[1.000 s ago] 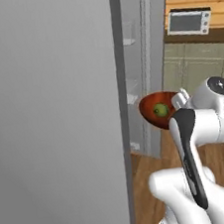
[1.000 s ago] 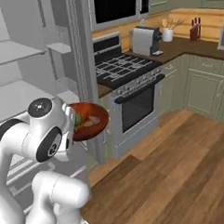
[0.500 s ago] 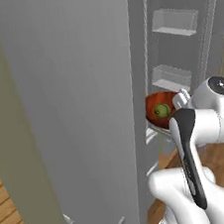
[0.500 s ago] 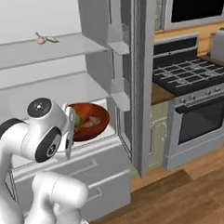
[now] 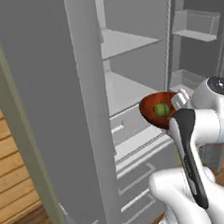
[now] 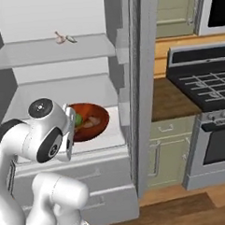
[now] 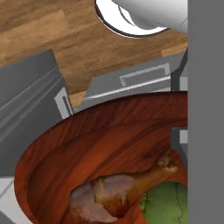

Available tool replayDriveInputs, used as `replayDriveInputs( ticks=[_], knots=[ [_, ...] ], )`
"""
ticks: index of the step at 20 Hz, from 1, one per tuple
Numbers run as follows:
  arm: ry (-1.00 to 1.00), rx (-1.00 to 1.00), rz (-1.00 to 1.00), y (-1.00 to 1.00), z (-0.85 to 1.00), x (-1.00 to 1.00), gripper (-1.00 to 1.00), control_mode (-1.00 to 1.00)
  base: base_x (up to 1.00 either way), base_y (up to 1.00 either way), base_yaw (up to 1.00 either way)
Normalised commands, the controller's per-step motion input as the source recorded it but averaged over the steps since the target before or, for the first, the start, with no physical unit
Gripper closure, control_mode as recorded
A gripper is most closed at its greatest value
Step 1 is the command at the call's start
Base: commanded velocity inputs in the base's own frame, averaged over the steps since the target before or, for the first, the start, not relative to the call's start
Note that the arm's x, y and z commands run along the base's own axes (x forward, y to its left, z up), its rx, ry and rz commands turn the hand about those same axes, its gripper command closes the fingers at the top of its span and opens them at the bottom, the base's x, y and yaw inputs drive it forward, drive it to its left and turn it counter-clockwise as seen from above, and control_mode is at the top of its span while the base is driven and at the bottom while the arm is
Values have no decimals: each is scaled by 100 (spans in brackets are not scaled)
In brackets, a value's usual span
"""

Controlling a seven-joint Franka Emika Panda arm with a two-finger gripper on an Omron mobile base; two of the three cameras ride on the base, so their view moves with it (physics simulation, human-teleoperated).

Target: Pick the chicken drumstick and lime from their plates and place them in the bowl. Then put the bowl in the fridge.

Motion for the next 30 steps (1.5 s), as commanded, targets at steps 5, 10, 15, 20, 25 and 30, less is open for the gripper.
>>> replayDriveInputs(
  ticks=[5, 10, 15, 20, 25, 30],
  knots=[
    [0, 0, 0, 0, 0, 0, 100, 100, -5, -5, 51],
    [0, 0, 0, 0, 0, 0, 100, 100, -1, -10, 55],
    [0, 0, 0, 0, 0, 0, 100, 100, 27, -54, 25],
    [0, 0, 0, 0, 0, 0, 100, 100, 4, -4, -9],
    [0, 0, 0, 0, 0, 0, 100, 100, 39, 0, -1],
    [0, 0, 0, 0, 0, 0, 100, 100, 61, 0, 0]
  ],
)
